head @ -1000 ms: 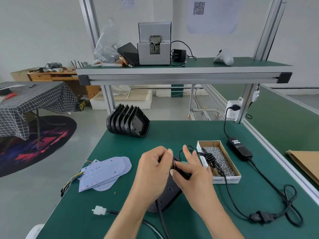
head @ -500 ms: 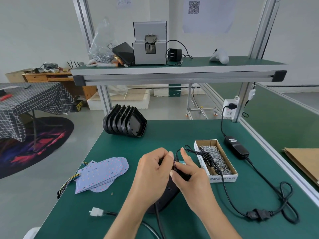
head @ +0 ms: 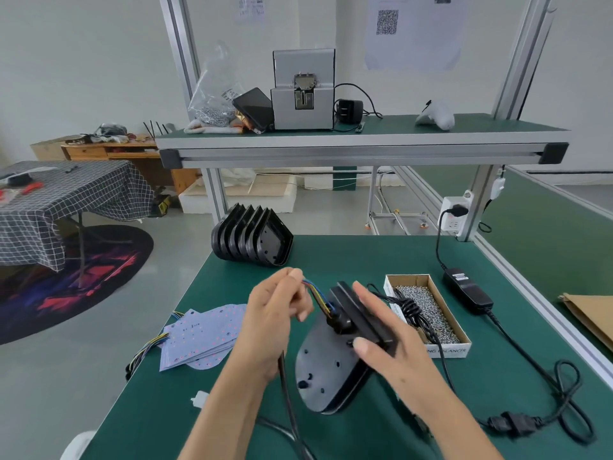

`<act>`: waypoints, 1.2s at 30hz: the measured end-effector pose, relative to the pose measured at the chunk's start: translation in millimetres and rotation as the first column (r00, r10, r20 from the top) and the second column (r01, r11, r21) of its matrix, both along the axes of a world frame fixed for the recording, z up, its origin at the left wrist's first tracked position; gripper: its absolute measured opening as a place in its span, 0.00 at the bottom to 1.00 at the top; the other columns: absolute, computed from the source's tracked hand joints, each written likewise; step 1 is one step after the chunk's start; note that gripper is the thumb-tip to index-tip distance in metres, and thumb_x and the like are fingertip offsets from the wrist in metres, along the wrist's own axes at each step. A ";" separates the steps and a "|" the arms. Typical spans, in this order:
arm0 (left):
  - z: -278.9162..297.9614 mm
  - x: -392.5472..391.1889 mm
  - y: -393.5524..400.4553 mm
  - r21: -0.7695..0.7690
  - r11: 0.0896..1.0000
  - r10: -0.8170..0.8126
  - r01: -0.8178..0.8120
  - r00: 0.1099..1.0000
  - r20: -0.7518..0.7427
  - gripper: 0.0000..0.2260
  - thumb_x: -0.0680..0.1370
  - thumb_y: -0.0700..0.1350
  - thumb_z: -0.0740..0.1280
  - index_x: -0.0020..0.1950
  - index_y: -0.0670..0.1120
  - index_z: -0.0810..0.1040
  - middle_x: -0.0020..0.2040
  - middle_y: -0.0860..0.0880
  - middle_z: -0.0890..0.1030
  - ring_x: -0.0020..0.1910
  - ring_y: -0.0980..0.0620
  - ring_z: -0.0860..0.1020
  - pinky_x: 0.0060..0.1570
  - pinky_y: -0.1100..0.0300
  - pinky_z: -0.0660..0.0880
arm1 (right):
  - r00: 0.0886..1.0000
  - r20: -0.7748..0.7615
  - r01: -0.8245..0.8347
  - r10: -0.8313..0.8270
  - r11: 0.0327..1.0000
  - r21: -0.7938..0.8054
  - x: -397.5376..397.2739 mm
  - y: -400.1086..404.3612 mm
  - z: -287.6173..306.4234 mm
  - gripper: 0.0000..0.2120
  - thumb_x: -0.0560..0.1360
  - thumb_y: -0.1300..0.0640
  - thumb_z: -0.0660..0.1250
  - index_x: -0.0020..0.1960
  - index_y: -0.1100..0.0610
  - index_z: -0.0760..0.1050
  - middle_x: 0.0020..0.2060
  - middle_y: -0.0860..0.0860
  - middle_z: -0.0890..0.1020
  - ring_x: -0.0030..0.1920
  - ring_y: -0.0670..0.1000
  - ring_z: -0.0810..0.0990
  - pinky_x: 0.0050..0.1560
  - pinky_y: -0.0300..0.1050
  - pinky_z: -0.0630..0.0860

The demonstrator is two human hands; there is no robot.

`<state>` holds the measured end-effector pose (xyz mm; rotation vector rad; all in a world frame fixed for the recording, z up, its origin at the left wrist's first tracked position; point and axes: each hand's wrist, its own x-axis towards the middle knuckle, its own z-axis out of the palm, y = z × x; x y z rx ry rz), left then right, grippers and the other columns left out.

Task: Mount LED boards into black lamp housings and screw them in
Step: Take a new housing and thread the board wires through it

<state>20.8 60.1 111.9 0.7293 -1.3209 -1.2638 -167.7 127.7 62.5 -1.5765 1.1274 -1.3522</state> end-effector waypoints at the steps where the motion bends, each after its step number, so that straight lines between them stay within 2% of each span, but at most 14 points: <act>1: 1.0 1.2 -1.3 0.032 0.999 -0.035 0.038 0.995 -0.092 0.17 0.77 0.53 0.66 0.32 0.49 0.68 0.28 0.51 0.61 0.29 0.49 0.64 0.40 0.57 0.69 | 0.995 0.065 -0.072 0.072 0.997 0.003 -1.1 0.5 2.4 0.38 0.74 0.39 0.76 0.80 0.40 0.66 0.78 0.43 0.70 0.80 0.48 0.66 0.80 0.58 0.62; 3: 2.8 1.4 -1.6 0.103 0.989 -0.079 0.106 0.969 -0.234 0.17 0.80 0.50 0.67 0.33 0.47 0.71 0.28 0.51 0.61 0.27 0.50 0.65 0.44 0.55 0.75 | 0.981 0.097 -0.168 0.167 0.986 0.008 4.0 0.4 6.1 0.46 0.73 0.37 0.77 0.83 0.47 0.60 0.78 0.49 0.71 0.79 0.52 0.68 0.78 0.52 0.66; 5: 6.7 1.3 -0.5 0.183 0.968 -0.101 0.174 0.931 -0.352 0.17 0.81 0.48 0.67 0.33 0.47 0.73 0.27 0.52 0.61 0.26 0.52 0.66 0.48 0.50 0.81 | 0.979 0.076 -0.192 0.191 0.981 0.009 12.1 -1.4 7.1 0.46 0.74 0.39 0.76 0.83 0.53 0.59 0.77 0.54 0.72 0.77 0.57 0.70 0.75 0.49 0.69; 9: 12.4 7.9 0.4 0.277 0.923 -0.091 0.267 0.850 -0.519 0.15 0.78 0.50 0.66 0.32 0.48 0.73 0.26 0.53 0.61 0.24 0.53 0.65 0.47 0.51 0.83 | 0.985 0.099 -0.142 0.140 0.990 0.020 24.3 -7.1 -1.3 0.42 0.73 0.35 0.76 0.76 0.56 0.62 0.72 0.58 0.74 0.72 0.64 0.73 0.73 0.62 0.69; 12: 6.4 14.2 -1.8 0.291 0.919 -0.075 0.266 0.843 -0.533 0.16 0.79 0.49 0.66 0.33 0.47 0.73 0.25 0.52 0.61 0.24 0.52 0.65 0.49 0.49 0.83 | 0.984 0.146 -0.105 0.103 0.995 0.004 34.4 -9.5 -8.9 0.42 0.72 0.34 0.76 0.73 0.57 0.64 0.68 0.60 0.76 0.63 0.65 0.76 0.66 0.68 0.69; 14: -0.2 20.9 -4.8 0.264 0.955 -0.031 0.136 0.930 -0.366 0.17 0.82 0.46 0.64 0.34 0.46 0.72 0.26 0.50 0.62 0.26 0.50 0.65 0.53 0.45 0.83 | 0.969 0.245 -0.047 0.041 0.999 0.018 36.3 -13.1 -9.4 0.40 0.71 0.33 0.76 0.71 0.56 0.66 0.63 0.62 0.76 0.59 0.61 0.75 0.62 0.70 0.69; 16: -7.4 31.0 -6.9 0.139 0.987 0.077 -0.081 0.997 0.029 0.19 0.85 0.44 0.63 0.34 0.46 0.74 0.26 0.48 0.67 0.28 0.50 0.67 0.53 0.44 0.82 | 0.935 0.355 0.005 -0.013 1.000 0.022 33.0 -15.6 -5.6 0.37 0.71 0.33 0.75 0.69 0.55 0.69 0.61 0.65 0.76 0.55 0.62 0.74 0.58 0.73 0.69; 18: -10.9 41.0 -8.7 -0.044 0.987 0.155 -0.152 0.884 0.441 0.16 0.85 0.46 0.63 0.38 0.51 0.80 0.29 0.51 0.78 0.31 0.52 0.72 0.43 0.55 0.77 | 0.912 0.406 0.060 -0.064 0.998 0.022 28.5 -16.8 4.0 0.33 0.72 0.31 0.73 0.66 0.52 0.72 0.56 0.61 0.78 0.49 0.60 0.73 0.51 0.67 0.72; 21: -6.5 41.4 -5.8 -0.222 0.967 0.240 -0.124 0.731 0.639 0.13 0.83 0.43 0.66 0.61 0.60 0.81 0.47 0.58 0.85 0.45 0.59 0.80 0.44 0.72 0.71 | 0.908 0.403 0.111 -0.116 0.993 0.036 25.7 -21.0 18.7 0.33 0.71 0.27 0.71 0.64 0.50 0.73 0.56 0.65 0.77 0.48 0.59 0.74 0.49 0.75 0.72; 23: 3.2 33.4 -3.0 -0.409 0.905 0.350 -0.115 0.748 0.564 0.14 0.84 0.42 0.66 0.67 0.55 0.79 0.56 0.61 0.82 0.57 0.63 0.79 0.53 0.76 0.69 | 0.921 0.368 0.124 -0.127 0.992 0.031 27.0 -23.2 28.4 0.33 0.70 0.25 0.70 0.62 0.48 0.75 0.59 0.65 0.77 0.52 0.59 0.76 0.60 0.78 0.70; 26: 16.6 15.7 4.2 -0.542 0.840 0.352 -0.014 0.776 0.524 0.11 0.84 0.49 0.64 0.64 0.52 0.82 0.55 0.61 0.82 0.59 0.61 0.79 0.56 0.73 0.71 | 0.942 0.314 0.116 -0.122 0.993 0.038 28.9 -23.7 39.8 0.33 0.68 0.23 0.69 0.60 0.47 0.76 0.60 0.59 0.80 0.58 0.55 0.77 0.67 0.73 0.69; 29: 13.0 6.7 5.7 -0.352 0.936 0.187 -0.013 0.866 0.465 0.07 0.83 0.46 0.68 0.58 0.57 0.84 0.50 0.61 0.84 0.52 0.61 0.82 0.51 0.72 0.74 | 0.951 0.293 0.092 -0.099 0.995 0.038 30.5 -21.4 46.2 0.35 0.66 0.22 0.69 0.60 0.47 0.76 0.58 0.58 0.81 0.55 0.55 0.78 0.63 0.68 0.72; 32: 6.5 4.0 8.1 -0.153 0.988 0.024 0.023 0.955 0.297 0.11 0.79 0.43 0.73 0.56 0.58 0.85 0.50 0.56 0.87 0.49 0.57 0.84 0.52 0.63 0.79 | 0.953 0.287 0.094 -0.097 0.995 0.027 30.7 -16.8 53.0 0.35 0.66 0.21 0.68 0.60 0.47 0.76 0.59 0.61 0.79 0.55 0.57 0.77 0.65 0.72 0.71; 36: 1.1 1.7 13.0 -0.129 0.990 -0.047 0.064 0.990 0.134 0.15 0.75 0.40 0.75 0.57 0.57 0.85 0.53 0.51 0.88 0.55 0.54 0.85 0.56 0.65 0.78 | 0.959 0.272 0.075 -0.082 0.997 0.034 29.3 -13.2 60.3 0.36 0.67 0.21 0.67 0.62 0.47 0.76 0.58 0.61 0.79 0.56 0.57 0.78 0.65 0.71 0.71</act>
